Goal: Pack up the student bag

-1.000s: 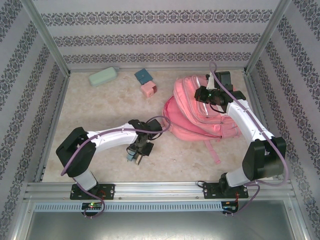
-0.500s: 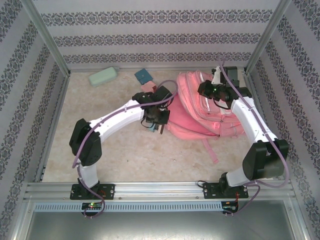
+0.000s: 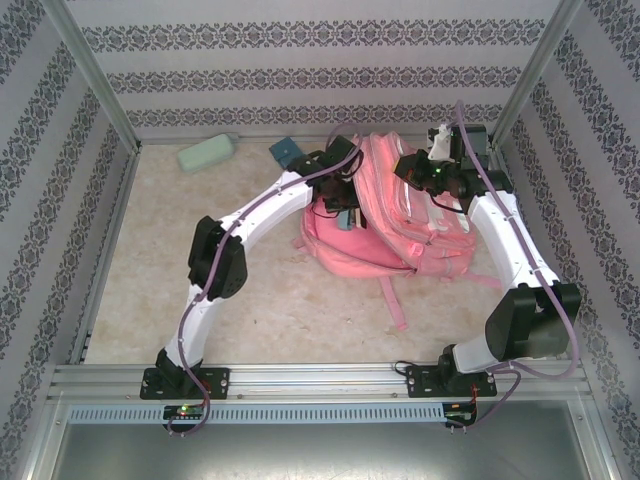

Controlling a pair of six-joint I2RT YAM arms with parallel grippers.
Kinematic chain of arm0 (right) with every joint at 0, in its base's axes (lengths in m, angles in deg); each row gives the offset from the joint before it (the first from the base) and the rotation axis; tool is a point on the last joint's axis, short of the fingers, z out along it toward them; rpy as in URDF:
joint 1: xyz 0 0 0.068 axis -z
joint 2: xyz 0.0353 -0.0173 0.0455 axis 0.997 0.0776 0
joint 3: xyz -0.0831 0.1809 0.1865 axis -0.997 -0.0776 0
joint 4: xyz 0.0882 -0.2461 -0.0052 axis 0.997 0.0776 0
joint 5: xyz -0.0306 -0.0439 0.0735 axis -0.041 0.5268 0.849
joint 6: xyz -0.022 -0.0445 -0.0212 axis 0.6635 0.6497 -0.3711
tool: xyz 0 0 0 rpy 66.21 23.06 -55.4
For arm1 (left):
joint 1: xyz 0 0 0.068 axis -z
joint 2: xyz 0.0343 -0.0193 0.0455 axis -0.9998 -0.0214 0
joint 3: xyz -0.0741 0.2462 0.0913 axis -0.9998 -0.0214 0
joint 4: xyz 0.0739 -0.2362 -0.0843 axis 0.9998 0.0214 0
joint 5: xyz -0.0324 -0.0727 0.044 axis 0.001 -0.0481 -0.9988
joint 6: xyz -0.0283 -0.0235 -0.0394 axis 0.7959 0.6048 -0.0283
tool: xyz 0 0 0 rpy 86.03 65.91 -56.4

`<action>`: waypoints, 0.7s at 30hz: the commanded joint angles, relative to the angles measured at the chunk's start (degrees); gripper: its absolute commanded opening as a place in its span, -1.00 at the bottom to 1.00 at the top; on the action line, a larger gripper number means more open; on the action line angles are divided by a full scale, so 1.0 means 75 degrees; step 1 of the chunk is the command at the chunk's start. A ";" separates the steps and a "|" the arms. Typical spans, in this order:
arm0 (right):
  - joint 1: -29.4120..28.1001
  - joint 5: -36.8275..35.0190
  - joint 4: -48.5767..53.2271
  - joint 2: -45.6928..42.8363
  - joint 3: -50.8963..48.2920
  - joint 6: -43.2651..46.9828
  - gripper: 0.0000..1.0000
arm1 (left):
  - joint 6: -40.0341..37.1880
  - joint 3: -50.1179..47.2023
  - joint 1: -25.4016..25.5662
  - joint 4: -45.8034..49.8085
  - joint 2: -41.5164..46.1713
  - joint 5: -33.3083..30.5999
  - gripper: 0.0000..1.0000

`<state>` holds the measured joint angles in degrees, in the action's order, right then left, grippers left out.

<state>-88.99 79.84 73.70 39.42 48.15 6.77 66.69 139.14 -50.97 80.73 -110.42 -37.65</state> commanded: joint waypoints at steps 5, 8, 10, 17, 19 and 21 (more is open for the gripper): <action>0.0107 0.0818 -0.0982 -0.0270 0.0534 -0.0140 -1.00 | 0.1227 0.0823 0.0012 -0.1038 -0.0829 0.0244 -1.00; 0.0119 0.0818 -0.0982 -0.0253 0.0511 -0.0130 -1.00 | 0.1453 0.1086 0.0022 -0.1259 -0.1112 0.0191 -1.00; 0.0130 0.0814 -0.0982 -0.0229 0.0499 -0.0111 -1.00 | 0.1566 0.1238 0.0022 -0.1479 -0.1283 0.0237 -0.99; 0.0189 0.0796 -0.0982 -0.0186 0.0425 -0.0081 -1.00 | 0.1611 0.2056 0.0046 -0.0928 -0.1865 0.0007 -0.62; 0.0217 0.0767 -0.0974 -0.0171 0.0407 -0.0054 -1.00 | 0.1570 0.2045 0.0046 -0.0869 -0.1859 0.0016 -0.19; 0.0227 0.0754 -0.0984 -0.0154 0.0380 -0.0033 -1.00 | 0.1466 0.2045 0.0054 -0.0850 -0.1791 0.0044 0.09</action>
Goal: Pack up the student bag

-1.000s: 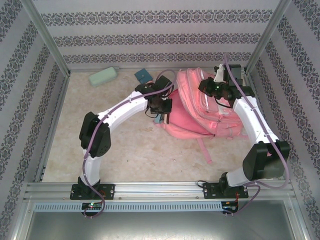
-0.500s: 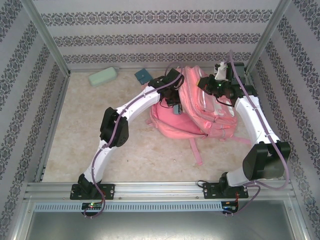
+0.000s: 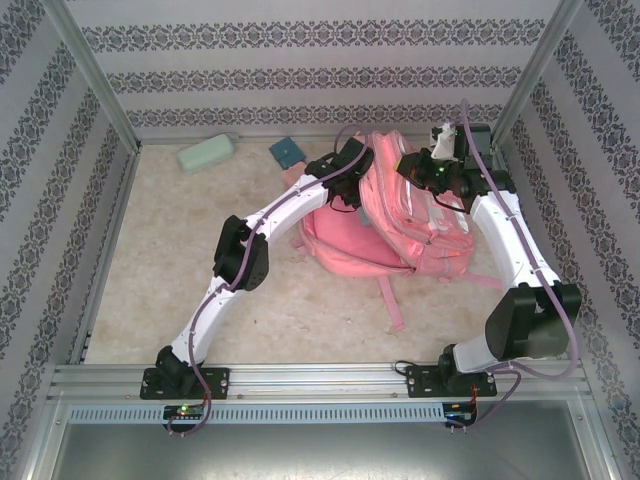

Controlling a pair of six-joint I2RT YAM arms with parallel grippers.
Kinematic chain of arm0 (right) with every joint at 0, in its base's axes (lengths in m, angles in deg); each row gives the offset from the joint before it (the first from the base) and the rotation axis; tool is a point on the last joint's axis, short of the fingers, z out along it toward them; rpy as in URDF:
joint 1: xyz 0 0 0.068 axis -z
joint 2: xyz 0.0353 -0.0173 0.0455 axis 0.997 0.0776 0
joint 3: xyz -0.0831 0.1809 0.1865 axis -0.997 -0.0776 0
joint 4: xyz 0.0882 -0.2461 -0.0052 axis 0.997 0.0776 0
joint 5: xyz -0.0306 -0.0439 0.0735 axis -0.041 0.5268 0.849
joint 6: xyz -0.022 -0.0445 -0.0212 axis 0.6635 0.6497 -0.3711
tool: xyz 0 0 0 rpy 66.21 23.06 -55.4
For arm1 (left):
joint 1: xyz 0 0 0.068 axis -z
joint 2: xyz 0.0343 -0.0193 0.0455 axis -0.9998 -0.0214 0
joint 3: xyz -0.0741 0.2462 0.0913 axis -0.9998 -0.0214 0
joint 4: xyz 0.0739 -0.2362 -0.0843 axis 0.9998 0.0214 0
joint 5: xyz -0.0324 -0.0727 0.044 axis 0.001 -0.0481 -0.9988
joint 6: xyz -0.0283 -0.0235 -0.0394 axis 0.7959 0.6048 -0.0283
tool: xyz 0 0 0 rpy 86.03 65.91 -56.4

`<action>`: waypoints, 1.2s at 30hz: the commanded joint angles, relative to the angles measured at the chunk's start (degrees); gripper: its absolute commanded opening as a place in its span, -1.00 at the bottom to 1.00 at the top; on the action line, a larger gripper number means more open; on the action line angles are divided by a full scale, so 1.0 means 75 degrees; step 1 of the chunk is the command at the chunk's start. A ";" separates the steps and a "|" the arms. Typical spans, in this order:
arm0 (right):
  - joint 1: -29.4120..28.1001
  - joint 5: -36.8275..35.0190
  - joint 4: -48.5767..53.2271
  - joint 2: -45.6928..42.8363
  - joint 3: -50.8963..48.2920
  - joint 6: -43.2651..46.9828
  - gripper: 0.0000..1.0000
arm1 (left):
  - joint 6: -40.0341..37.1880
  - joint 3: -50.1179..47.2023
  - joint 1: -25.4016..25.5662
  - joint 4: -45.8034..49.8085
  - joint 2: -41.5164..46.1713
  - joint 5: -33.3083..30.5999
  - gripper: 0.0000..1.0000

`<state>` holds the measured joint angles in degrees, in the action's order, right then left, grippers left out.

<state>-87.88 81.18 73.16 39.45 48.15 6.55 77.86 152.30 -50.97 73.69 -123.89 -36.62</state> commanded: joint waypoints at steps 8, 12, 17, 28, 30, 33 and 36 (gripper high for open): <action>0.0216 0.0444 -0.0935 -0.0107 0.0230 0.0061 -1.00 | -0.0582 0.0174 0.0046 0.0617 0.0706 -0.0301 0.14; 0.0255 0.0175 -0.0796 -0.0064 0.0140 0.0284 -1.00 | -0.1197 -0.0453 0.0032 0.0983 0.1478 -0.0617 0.15; 0.0240 -0.0112 -0.0838 -0.0080 -0.0199 0.0474 -1.00 | -0.2061 -0.1968 -0.0075 0.1105 0.2913 -0.1359 0.26; 0.0097 -0.0123 -0.0995 -0.0340 -0.0992 0.0667 -1.00 | -0.3624 -0.3692 -0.2244 0.1007 0.4454 -0.2220 0.36; 0.0024 -0.0111 -0.1005 -0.0419 -0.1081 0.0669 -1.00 | -0.3634 -0.3648 -0.2844 0.0744 0.4254 -0.2033 0.37; -0.0089 -0.0123 -0.1004 -0.0529 -0.1198 0.0641 -1.00 | -0.3392 -0.3544 -0.3608 0.0137 0.3811 -0.1601 0.39; -0.0181 -0.0120 -0.0887 -0.0628 -0.1222 0.0666 -1.00 | -0.2942 -0.3141 -0.4276 -0.0436 0.3172 -0.1195 0.40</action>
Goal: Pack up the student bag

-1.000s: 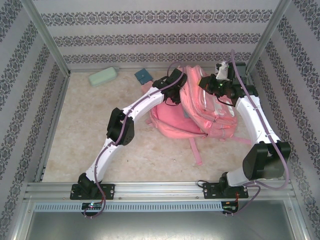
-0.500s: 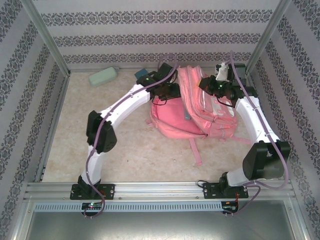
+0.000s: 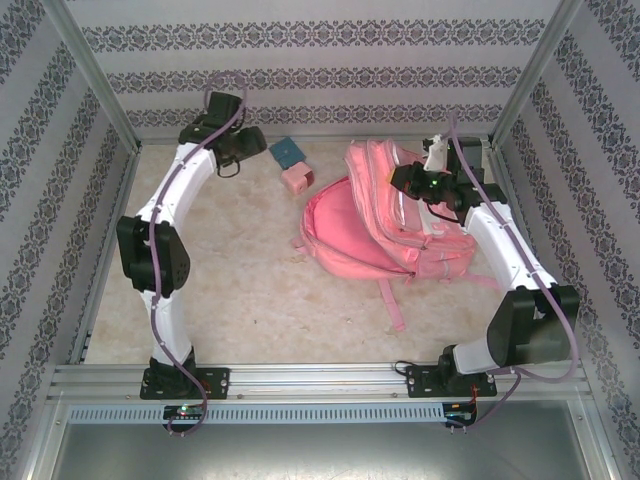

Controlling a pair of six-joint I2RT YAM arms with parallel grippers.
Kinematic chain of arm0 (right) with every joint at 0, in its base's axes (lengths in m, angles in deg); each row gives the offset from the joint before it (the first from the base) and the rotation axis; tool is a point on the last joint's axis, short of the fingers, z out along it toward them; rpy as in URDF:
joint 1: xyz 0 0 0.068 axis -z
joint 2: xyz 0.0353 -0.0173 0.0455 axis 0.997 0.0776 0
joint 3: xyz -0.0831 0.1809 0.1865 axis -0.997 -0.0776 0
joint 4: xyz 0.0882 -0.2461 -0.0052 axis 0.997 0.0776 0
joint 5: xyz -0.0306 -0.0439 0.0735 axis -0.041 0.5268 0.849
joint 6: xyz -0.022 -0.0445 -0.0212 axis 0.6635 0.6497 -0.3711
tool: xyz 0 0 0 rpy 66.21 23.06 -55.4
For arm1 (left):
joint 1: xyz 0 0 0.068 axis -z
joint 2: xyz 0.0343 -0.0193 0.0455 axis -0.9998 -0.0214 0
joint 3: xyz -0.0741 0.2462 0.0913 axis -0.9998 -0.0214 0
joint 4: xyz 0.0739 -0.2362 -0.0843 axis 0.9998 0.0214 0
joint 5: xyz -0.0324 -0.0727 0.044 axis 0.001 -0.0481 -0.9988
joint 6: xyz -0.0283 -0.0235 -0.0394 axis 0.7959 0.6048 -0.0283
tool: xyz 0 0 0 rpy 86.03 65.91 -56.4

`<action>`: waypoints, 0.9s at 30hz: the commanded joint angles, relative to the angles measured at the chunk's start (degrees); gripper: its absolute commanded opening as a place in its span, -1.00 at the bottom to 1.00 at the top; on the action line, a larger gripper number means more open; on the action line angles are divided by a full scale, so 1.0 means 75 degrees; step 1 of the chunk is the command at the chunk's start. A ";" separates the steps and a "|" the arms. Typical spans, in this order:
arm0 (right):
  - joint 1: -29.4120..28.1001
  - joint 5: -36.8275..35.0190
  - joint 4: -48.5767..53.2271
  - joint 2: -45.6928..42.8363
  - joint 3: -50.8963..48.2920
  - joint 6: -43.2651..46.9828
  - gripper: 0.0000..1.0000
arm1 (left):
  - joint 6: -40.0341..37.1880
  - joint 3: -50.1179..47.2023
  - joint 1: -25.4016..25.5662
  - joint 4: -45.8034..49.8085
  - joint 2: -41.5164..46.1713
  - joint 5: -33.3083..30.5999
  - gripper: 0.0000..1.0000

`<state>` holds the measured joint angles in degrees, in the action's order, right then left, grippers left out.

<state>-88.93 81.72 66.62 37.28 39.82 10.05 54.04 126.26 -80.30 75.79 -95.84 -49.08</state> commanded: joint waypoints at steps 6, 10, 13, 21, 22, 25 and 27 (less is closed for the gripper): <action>-0.0100 -0.0388 0.0194 -0.0726 -0.0248 0.0091 -1.00 | 0.1527 0.1507 -0.1308 -0.2032 -0.2146 0.1194 0.44; -0.0204 -0.0550 0.0488 -0.0982 -0.0267 0.0101 -1.00 | 0.2156 0.2416 -0.1593 -0.2844 -0.3129 0.1250 0.47; -0.0251 -0.0748 0.0662 -0.1180 -0.0311 0.0094 -1.00 | 0.2447 0.2916 -0.1700 -0.3403 -0.3717 0.1078 0.52; -0.0373 -0.1053 0.0885 -0.1414 -0.0383 0.0015 -1.00 | 0.3315 0.3571 -0.2104 -0.4050 -0.4758 0.0741 0.56; -0.0392 -0.1076 0.0913 -0.1424 -0.0383 0.0014 -1.00 | 0.3425 0.3620 -0.2157 -0.3975 -0.4858 0.0717 0.56; -0.0405 -0.1141 0.0959 -0.1438 -0.0394 0.0022 -1.00 | 0.3498 0.3749 -0.2241 -0.3511 -0.5008 0.0663 0.55; -0.0402 -0.1142 0.0959 -0.1411 -0.0383 0.0044 -1.00 | 0.3516 0.3761 -0.2275 -0.3152 -0.5053 0.0699 0.54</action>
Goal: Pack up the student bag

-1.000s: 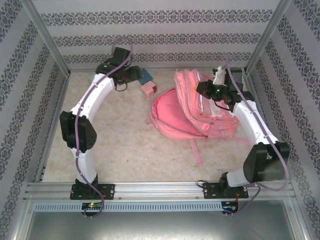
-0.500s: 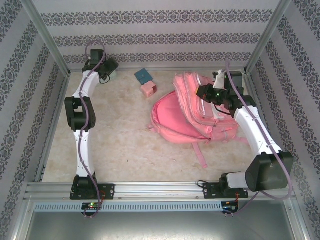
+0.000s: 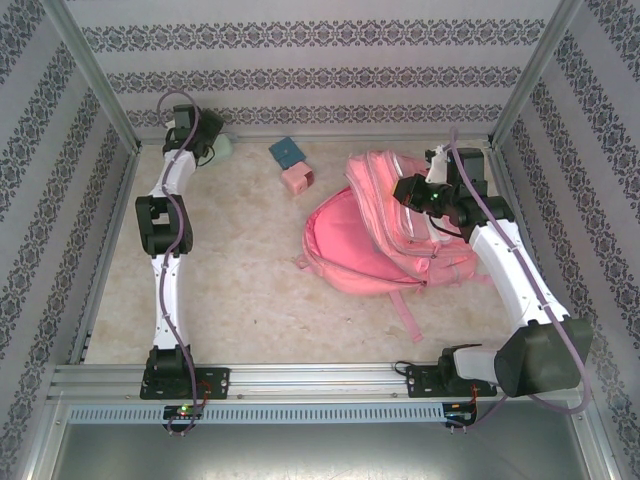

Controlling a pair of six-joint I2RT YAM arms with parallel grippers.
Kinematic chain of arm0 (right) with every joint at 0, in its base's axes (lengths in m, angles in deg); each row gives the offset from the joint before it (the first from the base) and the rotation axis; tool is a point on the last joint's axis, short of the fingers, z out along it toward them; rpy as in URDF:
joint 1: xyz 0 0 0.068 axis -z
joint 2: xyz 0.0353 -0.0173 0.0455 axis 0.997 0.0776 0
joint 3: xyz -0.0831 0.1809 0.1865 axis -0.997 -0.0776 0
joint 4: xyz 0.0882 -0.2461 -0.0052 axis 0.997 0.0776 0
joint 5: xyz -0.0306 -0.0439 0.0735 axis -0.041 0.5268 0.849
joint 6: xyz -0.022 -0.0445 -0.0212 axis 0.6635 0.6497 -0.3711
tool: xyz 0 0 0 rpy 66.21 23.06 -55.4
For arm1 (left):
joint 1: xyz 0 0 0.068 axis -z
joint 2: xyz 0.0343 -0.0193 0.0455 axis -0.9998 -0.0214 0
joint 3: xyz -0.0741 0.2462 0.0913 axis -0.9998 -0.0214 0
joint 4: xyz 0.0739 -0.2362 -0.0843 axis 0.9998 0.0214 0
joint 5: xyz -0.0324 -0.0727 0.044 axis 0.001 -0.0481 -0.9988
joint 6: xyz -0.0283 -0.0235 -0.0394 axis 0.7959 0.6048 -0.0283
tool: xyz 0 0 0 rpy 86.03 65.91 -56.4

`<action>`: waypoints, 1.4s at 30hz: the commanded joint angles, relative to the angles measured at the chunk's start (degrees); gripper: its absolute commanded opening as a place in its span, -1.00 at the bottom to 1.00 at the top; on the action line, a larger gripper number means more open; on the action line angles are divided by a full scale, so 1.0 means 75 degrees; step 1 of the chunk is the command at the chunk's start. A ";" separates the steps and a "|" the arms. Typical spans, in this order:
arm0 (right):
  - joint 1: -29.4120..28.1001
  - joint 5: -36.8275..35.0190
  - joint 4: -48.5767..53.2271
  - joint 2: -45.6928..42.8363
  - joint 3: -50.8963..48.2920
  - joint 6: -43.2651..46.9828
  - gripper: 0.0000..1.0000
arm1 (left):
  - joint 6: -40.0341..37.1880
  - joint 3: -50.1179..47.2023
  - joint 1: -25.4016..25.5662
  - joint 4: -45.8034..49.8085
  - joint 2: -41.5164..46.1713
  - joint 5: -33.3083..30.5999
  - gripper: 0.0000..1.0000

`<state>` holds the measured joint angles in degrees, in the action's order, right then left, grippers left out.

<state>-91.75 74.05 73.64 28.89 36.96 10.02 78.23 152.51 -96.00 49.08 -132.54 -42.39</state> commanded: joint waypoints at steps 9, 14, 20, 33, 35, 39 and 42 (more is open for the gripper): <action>-0.0064 0.0076 -0.0204 0.0005 0.0139 0.0091 -1.00 | 0.0071 -0.0452 -0.0211 0.1823 0.0337 0.0787 0.48; -0.0099 0.0266 -0.0435 0.0263 0.0198 0.0131 -1.00 | 0.0102 -0.3094 -0.0041 0.1128 0.1883 0.0893 0.46; -0.0141 0.0497 -0.0688 0.0489 0.0175 0.0207 -1.00 | 0.0604 -0.6460 0.0302 -0.0062 0.3936 0.0908 0.47; -0.0161 0.0682 -0.1019 0.0545 -0.0056 0.0218 -1.00 | 0.0321 -0.8789 0.2100 0.0661 0.6856 0.0689 0.55; -0.0159 0.0655 -0.1040 0.0459 -0.0131 0.0202 -1.00 | -0.0039 -0.8575 0.2022 0.1083 0.6976 0.0479 0.57; -0.0164 0.0619 -0.1036 0.0275 -0.0269 0.0174 -1.00 | -0.0896 -0.8009 0.1742 0.1467 0.6658 0.0723 0.57; -0.0164 0.0596 -0.0998 0.0170 -0.0349 0.0189 -1.00 | -0.1620 -0.7147 0.1522 0.2174 0.5944 0.0801 0.57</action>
<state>-92.93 78.21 68.81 32.71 35.06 11.12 74.08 94.72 -83.21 58.65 -84.06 -36.18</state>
